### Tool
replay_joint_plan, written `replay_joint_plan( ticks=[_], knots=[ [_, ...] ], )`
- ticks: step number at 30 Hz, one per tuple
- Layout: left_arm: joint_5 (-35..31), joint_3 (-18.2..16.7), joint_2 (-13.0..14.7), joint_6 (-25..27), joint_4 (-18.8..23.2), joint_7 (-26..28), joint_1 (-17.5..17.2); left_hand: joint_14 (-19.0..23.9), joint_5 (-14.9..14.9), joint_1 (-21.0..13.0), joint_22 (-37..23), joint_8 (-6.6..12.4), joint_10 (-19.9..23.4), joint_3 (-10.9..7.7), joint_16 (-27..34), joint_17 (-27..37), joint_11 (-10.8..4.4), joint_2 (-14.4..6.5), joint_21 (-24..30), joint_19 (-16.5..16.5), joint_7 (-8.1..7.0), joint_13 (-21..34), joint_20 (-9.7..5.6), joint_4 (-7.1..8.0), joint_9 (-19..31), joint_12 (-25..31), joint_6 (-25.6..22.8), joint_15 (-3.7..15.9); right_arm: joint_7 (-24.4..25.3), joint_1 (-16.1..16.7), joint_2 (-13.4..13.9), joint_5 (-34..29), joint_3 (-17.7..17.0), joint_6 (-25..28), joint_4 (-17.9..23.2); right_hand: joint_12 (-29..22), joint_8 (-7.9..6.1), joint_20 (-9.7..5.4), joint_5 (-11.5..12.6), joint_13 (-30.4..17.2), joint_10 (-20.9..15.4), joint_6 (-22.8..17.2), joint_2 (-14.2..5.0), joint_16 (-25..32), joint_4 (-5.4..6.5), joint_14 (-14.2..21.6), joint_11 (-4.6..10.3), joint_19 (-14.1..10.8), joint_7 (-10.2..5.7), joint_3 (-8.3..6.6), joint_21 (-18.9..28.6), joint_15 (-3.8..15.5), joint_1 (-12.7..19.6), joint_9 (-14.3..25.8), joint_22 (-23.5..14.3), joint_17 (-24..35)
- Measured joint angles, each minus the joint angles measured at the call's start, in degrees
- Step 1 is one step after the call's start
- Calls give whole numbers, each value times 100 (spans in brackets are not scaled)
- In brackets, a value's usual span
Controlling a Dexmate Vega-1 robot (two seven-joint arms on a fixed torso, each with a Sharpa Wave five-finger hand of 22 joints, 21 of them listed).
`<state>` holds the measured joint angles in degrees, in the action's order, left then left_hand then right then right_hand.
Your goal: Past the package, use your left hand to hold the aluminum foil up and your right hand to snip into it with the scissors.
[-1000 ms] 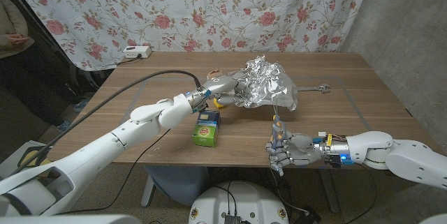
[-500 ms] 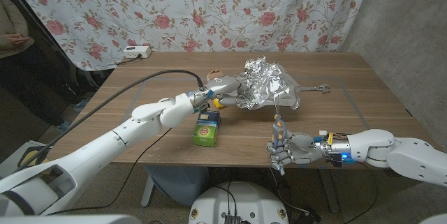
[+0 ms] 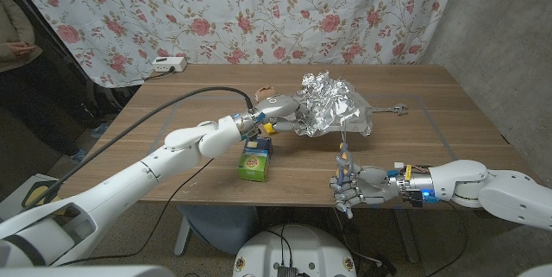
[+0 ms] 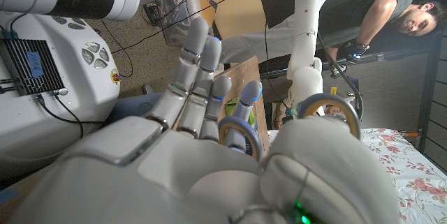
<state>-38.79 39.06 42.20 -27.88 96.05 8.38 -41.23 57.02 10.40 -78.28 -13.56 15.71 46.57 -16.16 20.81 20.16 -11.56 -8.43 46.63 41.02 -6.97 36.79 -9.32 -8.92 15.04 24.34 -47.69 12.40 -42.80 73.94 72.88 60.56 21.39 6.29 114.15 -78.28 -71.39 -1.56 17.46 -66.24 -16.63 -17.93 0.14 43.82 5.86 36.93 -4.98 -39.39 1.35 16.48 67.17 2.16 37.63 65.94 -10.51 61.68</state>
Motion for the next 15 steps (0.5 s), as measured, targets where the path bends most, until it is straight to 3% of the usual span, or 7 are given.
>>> replay_joint_plan(
  ticks=[3,15],
  knots=[
    [-13,16,-20,-19,-32,0,20,0,0,0,0,0,0,0,-1,2,0,0,0,-1,0,0,-1,0,0,0,0,0,65,18,22,16,0,0,7,1,0,-19,0,52,-97,0,-207,29,-87,52,44,-19,0,-149,0,44,276,0,-4,-16],
    [-70,46,-46,-85,-100,28,66,-21,22,0,0,0,0,0,-20,26,0,0,21,-52,-22,28,10,0,-2,0,-22,22,203,73,97,86,-34,0,45,45,12,-91,-157,190,-209,-1,-509,96,-276,118,27,-92,0,-390,5,45,758,-76,-31,13]
  ],
)
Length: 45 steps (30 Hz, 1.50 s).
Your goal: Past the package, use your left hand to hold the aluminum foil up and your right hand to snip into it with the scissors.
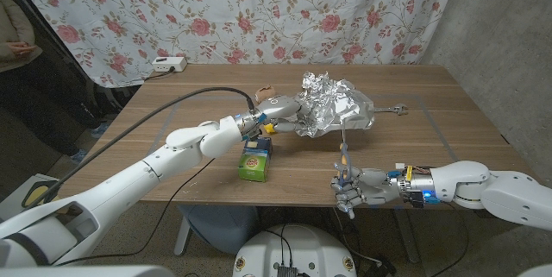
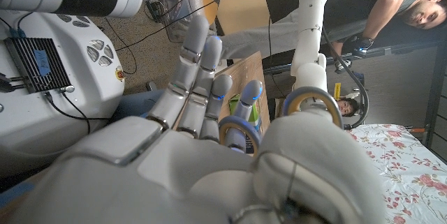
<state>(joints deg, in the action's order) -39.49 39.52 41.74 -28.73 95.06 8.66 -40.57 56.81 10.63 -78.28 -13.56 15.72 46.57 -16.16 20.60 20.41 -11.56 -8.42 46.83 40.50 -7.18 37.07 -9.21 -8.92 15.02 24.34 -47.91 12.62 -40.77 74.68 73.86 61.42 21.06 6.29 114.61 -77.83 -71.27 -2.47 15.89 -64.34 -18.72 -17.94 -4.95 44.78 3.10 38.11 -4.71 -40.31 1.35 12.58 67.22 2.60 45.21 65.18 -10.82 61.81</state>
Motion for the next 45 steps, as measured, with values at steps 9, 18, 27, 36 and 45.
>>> replay_joint_plan(
  ticks=[9,18,27,36,45],
  knots=[
    [-25,12,-4,-43,-60,36,34,0,1,0,26,-31,0,24,-21,20,0,0,22,-31,-19,24,-31,24,1,0,-19,0,154,35,40,57,-35,48,50,29,93,-126,-217,169,-257,-238,-445,50,-241,234,76,-57,-113,-394,210,27,597,-199,-129,71],
    [-44,26,-13,-95,-112,64,73,0,1,1,26,-31,0,24,-10,50,0,1,44,-30,-19,24,-31,24,0,0,-19,0,275,62,93,98,-56,114,111,67,108,-155,-354,321,-570,-624,-582,41,-330,480,223,-27,-320,-736,431,186,848,-338,-212,147],
    [-67,33,-19,-115,-122,84,85,0,0,1,26,-31,0,24,-2,50,0,1,44,-51,-19,51,-10,24,0,0,-19,0,353,67,108,136,-57,182,144,73,152,-151,-382,405,-841,-996,-673,-29,-286,740,333,-30,-523,-1235,668,244,1067,-432,-288,230],
    [-69,34,-15,-133,-125,108,84,1,1,1,25,-31,0,24,-2,62,0,1,87,-50,-19,50,-10,24,0,0,-19,0,532,126,156,232,-93,237,207,72,189,-151,-375,284,-923,-1084,-601,-156,-103,857,293,36,-570,-2426,995,252,1340,-253,-345,483],
    [-71,11,19,-151,-127,174,49,1,19,2,53,-31,0,24,-2,68,0,2,87,-50,-19,75,-10,24,0,0,-19,0,830,273,273,377,-208,250,334,-62,95,-124,-193,-15,-1142,-1005,-555,-162,206,1086,250,66,-491,-2811,1316,237,1386,64,-396,598]
  ],
)
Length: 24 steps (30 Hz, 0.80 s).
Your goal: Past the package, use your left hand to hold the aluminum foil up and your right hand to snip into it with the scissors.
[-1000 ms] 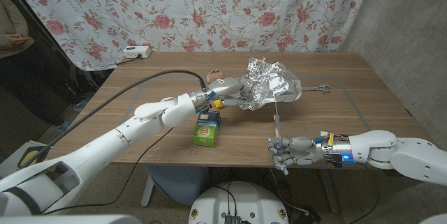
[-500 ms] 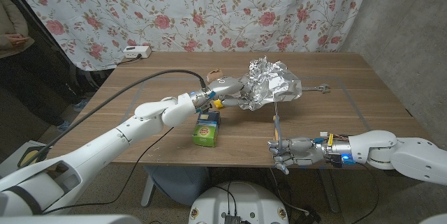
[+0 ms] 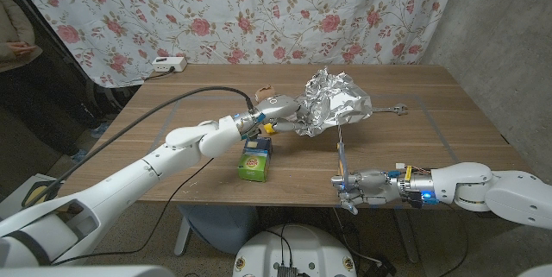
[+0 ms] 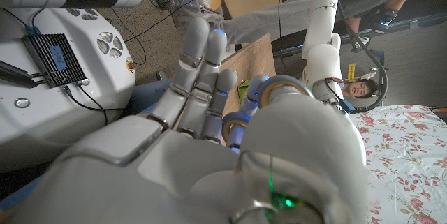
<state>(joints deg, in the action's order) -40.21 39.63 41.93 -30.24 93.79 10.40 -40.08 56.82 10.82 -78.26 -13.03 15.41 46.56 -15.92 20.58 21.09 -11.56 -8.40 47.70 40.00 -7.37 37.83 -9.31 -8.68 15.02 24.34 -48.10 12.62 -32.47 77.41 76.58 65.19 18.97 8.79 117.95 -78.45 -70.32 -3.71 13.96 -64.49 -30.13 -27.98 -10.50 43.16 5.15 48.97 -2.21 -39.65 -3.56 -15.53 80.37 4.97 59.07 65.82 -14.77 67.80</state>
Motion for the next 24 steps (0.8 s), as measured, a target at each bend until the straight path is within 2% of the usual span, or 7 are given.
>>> replay_joint_plan(
  ticks=[3,10,11,12,24],
  knots=[
    [0,-18,13,-7,-8,15,-13,0,0,0,0,0,0,0,-1,35,0,0,0,0,0,2,0,0,0,0,0,0,134,28,16,63,-21,0,22,-100,-67,-8,146,-199,-51,4,0,21,-1,110,2,-56,3,-1,166,-12,0,206,-41,55],
    [-29,-47,40,-63,-66,117,-17,0,0,7,0,0,0,0,-12,75,0,7,44,-51,0,1,-11,0,0,0,0,0,424,188,69,207,-128,0,133,-354,-146,-28,659,-549,-191,54,56,217,-2,279,-38,-96,54,-2,560,-25,2,212,-235,180],
    [-32,-49,41,-98,-82,150,-15,0,0,7,0,0,0,0,-12,75,0,7,44,-51,0,1,-11,0,0,0,0,0,454,245,80,219,-167,1,172,-397,-162,-28,714,-570,-201,64,91,252,19,312,-29,-96,64,-190,604,-34,-33,271,-265,200],
    [-32,-49,42,-98,-91,150,-13,0,0,7,-1,0,0,0,-13,75,0,6,44,-51,0,1,-11,0,0,0,0,0,490,245,80,233,-167,3,172,-430,-230,-28,768,-590,-223,73,143,279,30,326,-51,-97,73,-476,639,-38,-85,295,-285,211],
    [-39,-40,-13,-222,-322,262,108,2,-1,-11,27,0,0,0,-6,79,0,-11,44,-51,0,0,-11,0,-1,-26,0,1,932,431,160,416,-332,49,338,-762,-247,-39,1241,-622,-321,83,182,674,24,392,-92,-189,83,-483,865,-34,-218,324,-516,280]
  ],
)
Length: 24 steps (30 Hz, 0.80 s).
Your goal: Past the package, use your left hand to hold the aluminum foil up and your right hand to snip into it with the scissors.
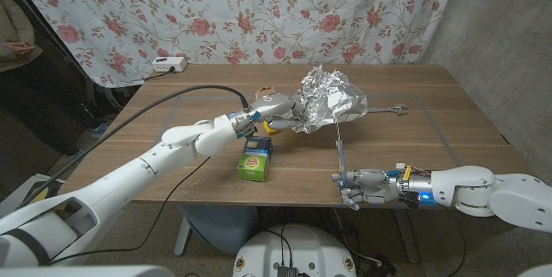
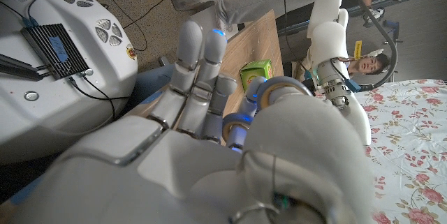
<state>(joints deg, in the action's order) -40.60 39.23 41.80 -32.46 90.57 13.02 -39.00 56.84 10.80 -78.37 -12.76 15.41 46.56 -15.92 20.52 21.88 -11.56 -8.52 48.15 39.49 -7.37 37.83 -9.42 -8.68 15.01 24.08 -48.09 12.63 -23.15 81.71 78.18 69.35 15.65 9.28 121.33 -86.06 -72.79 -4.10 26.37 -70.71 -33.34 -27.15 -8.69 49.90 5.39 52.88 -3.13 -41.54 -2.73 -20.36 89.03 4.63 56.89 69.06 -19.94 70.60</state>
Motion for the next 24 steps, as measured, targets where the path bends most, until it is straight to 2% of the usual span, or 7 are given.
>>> replay_joint_plan(
  ticks=[4,5,14,15,16,17,24],
  knots=[
    [0,19,-25,0,-69,0,52,0,0,-8,0,0,0,0,7,11,0,-8,45,0,0,0,0,0,0,-19,0,0,124,0,0,24,0,-5,0,-86,-21,0,139,0,-12,0,8,76,-1,33,12,-40,0,-48,40,21,-66,3,-69,-6],
    [-15,23,-30,-70,-83,73,62,0,0,-9,0,0,0,0,7,15,0,-9,45,0,0,8,0,0,0,-19,0,0,144,169,89,27,-151,-11,110,-87,-21,0,161,0,-12,0,8,103,-21,28,12,-40,0,-69,40,26,-66,9,-69,-6],
    [-15,68,-69,-88,-216,77,147,0,-1,-9,26,0,0,0,6,31,0,-8,45,1,0,15,0,0,0,-19,0,0,275,345,146,77,-287,-170,161,-176,-99,0,331,0,-21,0,36,247,1,20,21,-39,0,-96,40,34,-176,90,-69,11],
    [-14,74,-74,-90,-225,77,154,0,-1,-9,26,0,0,0,7,31,0,-8,45,0,0,20,0,0,0,-19,0,0,286,463,180,86,-383,-201,176,-176,-100,0,352,0,-21,0,38,247,8,20,21,-39,0,-104,39,34,-200,91,-68,10],
    [-9,79,-77,-91,-233,77,160,0,-1,-9,25,0,0,0,6,32,0,-8,68,0,0,25,0,0,0,-19,0,0,292,527,196,92,-437,-221,180,-181,-113,0,358,0,-21,0,46,247,-68,20,21,-39,0,-273,39,34,-229,92,-68,4],
    [-9,82,-81,-91,-243,77,166,0,-1,-9,26,0,0,0,6,32,0,-8,84,-2,0,28,-3,0,0,-19,0,0,300,527,196,97,-437,-240,180,-203,-144,0,371,0,-21,0,85,270,-80,20,21,-39,0,-394,39,35,-269,94,-68,-1],
    [12,104,-106,-76,-288,77,202,0,-1,-8,25,0,0,0,5,33,0,-8,85,-10,21,28,-10,0,0,-19,-21,0,322,801,225,106,-700,-297,192,-239,-164,1,463,0,-21,-1,86,372,-81,20,22,-39,-1,-395,39,35,-355,140,-68,-6]
  ],
)
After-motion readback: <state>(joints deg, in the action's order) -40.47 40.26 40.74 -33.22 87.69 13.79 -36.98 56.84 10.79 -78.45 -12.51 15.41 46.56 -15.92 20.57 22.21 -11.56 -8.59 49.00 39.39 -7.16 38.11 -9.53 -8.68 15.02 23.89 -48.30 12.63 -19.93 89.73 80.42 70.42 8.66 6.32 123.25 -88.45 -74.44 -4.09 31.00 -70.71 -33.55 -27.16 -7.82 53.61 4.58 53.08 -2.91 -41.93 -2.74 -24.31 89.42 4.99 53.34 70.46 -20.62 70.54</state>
